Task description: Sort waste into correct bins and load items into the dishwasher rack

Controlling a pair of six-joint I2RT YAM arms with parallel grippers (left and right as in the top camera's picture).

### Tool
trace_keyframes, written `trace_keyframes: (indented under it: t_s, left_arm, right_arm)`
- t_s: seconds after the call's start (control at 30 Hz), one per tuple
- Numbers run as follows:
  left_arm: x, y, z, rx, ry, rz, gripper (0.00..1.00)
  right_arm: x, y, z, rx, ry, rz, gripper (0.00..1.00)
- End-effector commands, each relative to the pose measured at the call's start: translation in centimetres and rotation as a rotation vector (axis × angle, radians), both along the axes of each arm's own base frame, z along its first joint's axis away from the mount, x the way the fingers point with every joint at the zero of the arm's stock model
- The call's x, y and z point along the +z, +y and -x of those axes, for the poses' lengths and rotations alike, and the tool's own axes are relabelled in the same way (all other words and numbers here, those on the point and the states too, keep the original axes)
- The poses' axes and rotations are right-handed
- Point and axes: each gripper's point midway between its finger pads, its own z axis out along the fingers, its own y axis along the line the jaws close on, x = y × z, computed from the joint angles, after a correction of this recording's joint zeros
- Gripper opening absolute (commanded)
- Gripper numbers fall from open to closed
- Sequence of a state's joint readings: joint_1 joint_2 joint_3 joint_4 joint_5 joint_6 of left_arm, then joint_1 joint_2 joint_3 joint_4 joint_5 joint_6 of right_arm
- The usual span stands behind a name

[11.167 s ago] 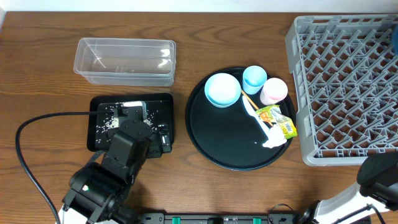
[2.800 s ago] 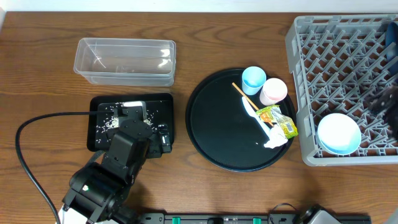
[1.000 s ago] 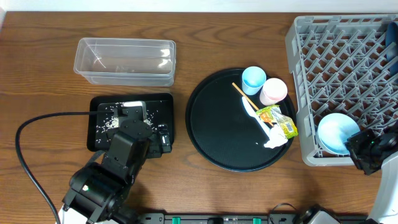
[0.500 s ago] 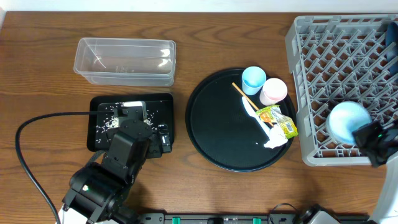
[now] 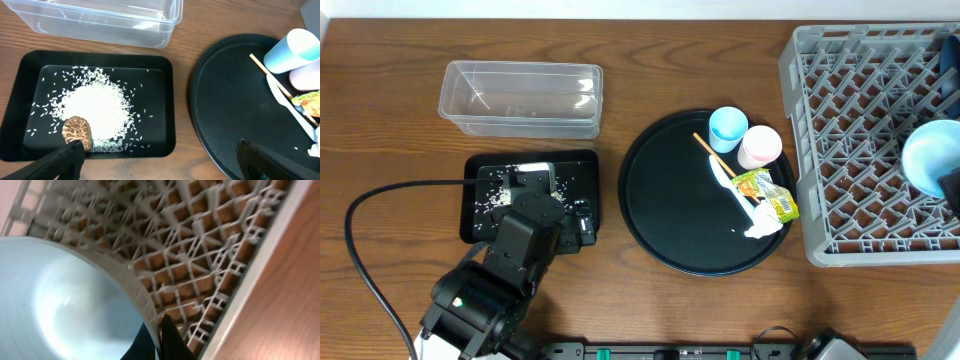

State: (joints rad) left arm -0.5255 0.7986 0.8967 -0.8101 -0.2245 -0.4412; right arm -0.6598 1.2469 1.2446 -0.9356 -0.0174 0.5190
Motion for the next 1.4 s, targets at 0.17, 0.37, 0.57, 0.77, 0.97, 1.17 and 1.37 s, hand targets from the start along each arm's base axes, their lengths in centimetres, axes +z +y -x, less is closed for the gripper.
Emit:
trace_keyframes:
  t_s: [0.17, 0.37, 0.57, 0.77, 0.97, 1.17, 1.37]
  left_arm:
    - [0.6, 0.3, -0.2, 0.011, -0.018, -0.007, 0.98]
    - [0.6, 0.3, -0.2, 0.011, -0.018, -0.007, 0.98]
    - [0.6, 0.3, -0.2, 0.011, -0.018, -0.007, 0.98]
    - [0.6, 0.3, -0.2, 0.011, -0.018, -0.007, 0.98]
    - [0.6, 0.3, -0.2, 0.011, -0.018, -0.007, 0.98]
    - [0.6, 0.3, -0.2, 0.011, -0.018, -0.007, 0.98]
    - [0.6, 0.3, -0.2, 0.011, -0.018, -0.007, 0.98]
  right_arm:
    - [1.4, -4.3, 2.3, -0.221, 0.081, 0.185, 0.01]
    - [0.6, -6.5, 2.9, -0.295, 0.168, 0.256, 0.01]
    - [-0.9, -8.1, 3.9, -0.361, 0.331, 0.349, 0.02]
    - [0.7, -7.7, 1.9, -0.335, 0.500, 0.584, 0.01]
    - [1.5, -6.4, -2.7, -0.210, 0.692, 0.818, 0.02]
    - [-0.4, -5.8, -5.6, -0.127, 0.862, 0.936, 0.01]
    - [-2.0, -5.7, -6.6, -0.096, 0.940, 0.977, 0.01]
